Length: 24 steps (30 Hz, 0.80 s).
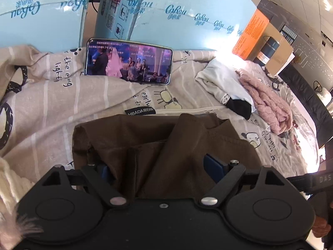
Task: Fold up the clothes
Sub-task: 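Grasp the folded coat with the left tool while the right tool grasps it too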
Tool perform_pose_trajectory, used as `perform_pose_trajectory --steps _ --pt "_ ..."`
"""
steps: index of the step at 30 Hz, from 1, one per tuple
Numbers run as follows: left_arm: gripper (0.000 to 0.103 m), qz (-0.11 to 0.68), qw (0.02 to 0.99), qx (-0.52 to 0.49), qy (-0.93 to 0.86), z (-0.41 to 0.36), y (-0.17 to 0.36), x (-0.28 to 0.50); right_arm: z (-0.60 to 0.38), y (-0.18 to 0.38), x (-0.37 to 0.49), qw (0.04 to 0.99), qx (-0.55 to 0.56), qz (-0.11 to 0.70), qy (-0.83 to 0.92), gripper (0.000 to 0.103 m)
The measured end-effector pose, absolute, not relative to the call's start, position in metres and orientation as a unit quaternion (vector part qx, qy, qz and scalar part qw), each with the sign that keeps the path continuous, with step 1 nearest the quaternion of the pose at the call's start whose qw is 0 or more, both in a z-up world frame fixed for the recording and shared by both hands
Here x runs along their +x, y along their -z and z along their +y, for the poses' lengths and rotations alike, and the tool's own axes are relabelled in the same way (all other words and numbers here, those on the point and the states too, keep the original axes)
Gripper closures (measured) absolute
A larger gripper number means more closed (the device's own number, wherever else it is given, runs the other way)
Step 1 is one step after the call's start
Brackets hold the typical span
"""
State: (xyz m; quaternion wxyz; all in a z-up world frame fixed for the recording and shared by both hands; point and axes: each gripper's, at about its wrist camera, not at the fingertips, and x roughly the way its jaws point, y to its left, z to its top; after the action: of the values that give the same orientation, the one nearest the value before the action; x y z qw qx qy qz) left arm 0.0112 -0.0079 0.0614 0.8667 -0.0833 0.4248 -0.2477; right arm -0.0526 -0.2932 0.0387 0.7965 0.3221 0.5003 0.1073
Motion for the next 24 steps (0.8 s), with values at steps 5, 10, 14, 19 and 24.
perform_pose_trajectory --steps 5,10,14,19,24 --pt "0.017 0.412 0.874 -0.136 0.218 0.036 -0.082 -0.011 -0.295 -0.04 -0.061 0.804 0.331 0.487 -0.081 0.02" --pt "0.017 0.465 0.836 -0.226 0.186 0.085 -0.066 -0.039 -0.295 -0.039 -0.069 0.807 0.339 0.478 -0.068 0.02" --pt "0.017 0.496 0.805 -0.267 0.188 0.098 -0.049 -0.064 -0.292 -0.039 -0.072 0.808 0.339 0.478 -0.065 0.02" --pt "0.016 0.511 0.783 -0.295 0.196 0.094 -0.033 -0.074 -0.292 -0.039 -0.074 0.807 0.341 0.478 -0.059 0.021" --pt "0.012 0.533 0.768 -0.284 0.214 0.082 -0.024 -0.065 -0.289 -0.04 -0.075 0.807 0.336 0.481 -0.058 0.021"
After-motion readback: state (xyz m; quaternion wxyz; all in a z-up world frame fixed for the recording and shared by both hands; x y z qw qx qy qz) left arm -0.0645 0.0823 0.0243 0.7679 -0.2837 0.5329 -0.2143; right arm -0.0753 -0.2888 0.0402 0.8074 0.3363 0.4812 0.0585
